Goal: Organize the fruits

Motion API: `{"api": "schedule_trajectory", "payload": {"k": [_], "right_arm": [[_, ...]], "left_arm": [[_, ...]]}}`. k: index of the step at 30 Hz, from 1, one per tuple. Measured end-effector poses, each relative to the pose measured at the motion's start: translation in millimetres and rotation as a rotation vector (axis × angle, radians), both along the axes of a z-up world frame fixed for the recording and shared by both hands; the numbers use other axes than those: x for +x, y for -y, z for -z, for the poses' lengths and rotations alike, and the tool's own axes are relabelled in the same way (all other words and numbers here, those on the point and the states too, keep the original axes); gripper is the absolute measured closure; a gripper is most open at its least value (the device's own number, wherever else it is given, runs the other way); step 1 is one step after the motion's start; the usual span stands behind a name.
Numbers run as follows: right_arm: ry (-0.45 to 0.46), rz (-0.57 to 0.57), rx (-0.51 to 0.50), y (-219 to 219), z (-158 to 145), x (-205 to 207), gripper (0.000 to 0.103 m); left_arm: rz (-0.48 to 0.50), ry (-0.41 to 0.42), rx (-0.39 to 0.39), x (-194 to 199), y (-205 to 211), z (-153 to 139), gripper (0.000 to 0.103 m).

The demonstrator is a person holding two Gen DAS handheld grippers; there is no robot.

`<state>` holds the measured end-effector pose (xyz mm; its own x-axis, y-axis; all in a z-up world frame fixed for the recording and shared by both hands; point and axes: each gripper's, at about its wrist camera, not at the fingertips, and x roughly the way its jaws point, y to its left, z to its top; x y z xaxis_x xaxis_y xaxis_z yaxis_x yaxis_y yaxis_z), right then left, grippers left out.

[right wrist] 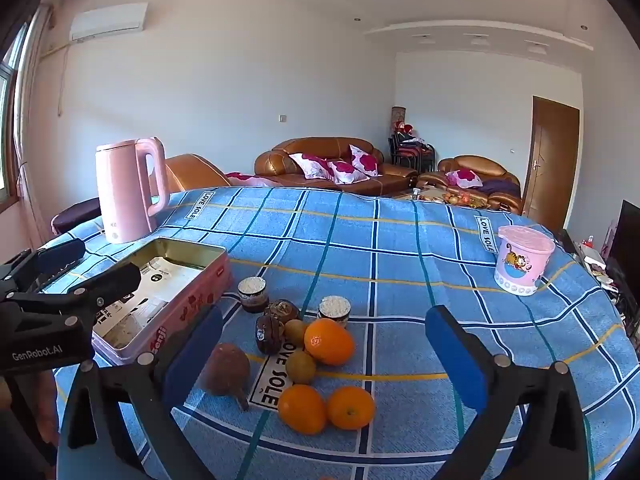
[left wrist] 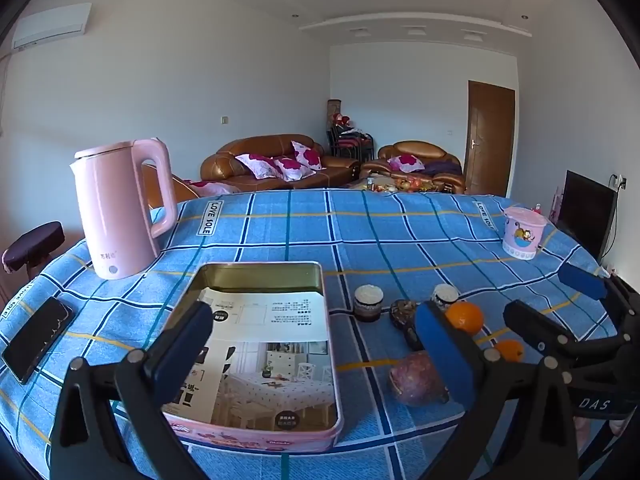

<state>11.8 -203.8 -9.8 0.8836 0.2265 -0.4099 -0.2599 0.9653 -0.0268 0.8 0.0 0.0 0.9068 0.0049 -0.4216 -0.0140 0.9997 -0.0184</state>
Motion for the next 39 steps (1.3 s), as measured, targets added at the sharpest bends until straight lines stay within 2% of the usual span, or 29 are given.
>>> {"api": "schedule_trajectory", "payload": {"k": [39], "right_arm": [[-0.015,-0.006,0.002,-0.1,5.2,-2.9,0.001]], "left_arm": [[0.006,0.004,0.002,-0.8,-0.5,3.3,0.000]]}}
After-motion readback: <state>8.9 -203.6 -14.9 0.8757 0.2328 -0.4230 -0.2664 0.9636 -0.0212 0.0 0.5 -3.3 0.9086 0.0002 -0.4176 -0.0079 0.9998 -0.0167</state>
